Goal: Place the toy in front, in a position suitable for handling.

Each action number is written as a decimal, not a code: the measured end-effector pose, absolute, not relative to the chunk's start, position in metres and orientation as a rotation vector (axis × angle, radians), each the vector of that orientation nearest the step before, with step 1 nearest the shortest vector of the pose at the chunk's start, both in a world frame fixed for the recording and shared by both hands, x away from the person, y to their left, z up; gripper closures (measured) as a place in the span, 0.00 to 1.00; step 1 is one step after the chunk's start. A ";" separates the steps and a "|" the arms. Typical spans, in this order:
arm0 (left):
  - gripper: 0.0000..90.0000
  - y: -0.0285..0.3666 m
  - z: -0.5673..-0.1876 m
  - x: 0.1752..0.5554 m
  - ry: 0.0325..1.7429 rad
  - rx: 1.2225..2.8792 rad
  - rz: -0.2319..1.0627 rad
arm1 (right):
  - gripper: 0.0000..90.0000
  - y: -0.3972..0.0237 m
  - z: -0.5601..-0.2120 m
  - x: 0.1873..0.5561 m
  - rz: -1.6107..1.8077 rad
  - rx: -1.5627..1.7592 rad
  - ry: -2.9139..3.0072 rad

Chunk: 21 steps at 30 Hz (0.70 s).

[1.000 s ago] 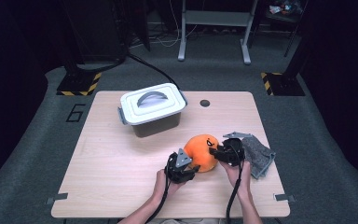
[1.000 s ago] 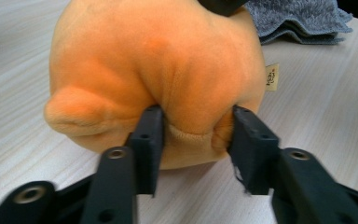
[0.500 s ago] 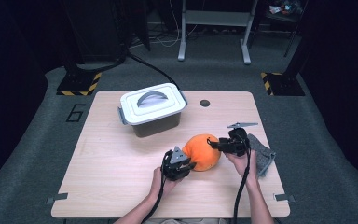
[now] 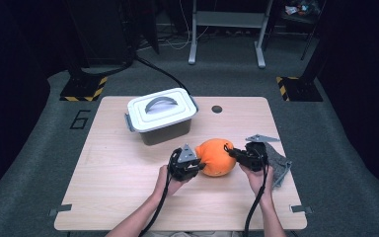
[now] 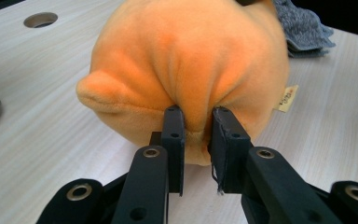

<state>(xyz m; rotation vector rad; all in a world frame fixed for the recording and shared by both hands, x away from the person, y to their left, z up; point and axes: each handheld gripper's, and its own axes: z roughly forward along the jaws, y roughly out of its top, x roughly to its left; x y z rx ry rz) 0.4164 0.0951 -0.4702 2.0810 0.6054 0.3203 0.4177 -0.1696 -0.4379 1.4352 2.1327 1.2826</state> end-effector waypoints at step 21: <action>0.31 0.105 -0.487 0.422 0.677 2.027 0.252 | 0.33 -0.181 -0.455 0.408 1.266 1.469 2.058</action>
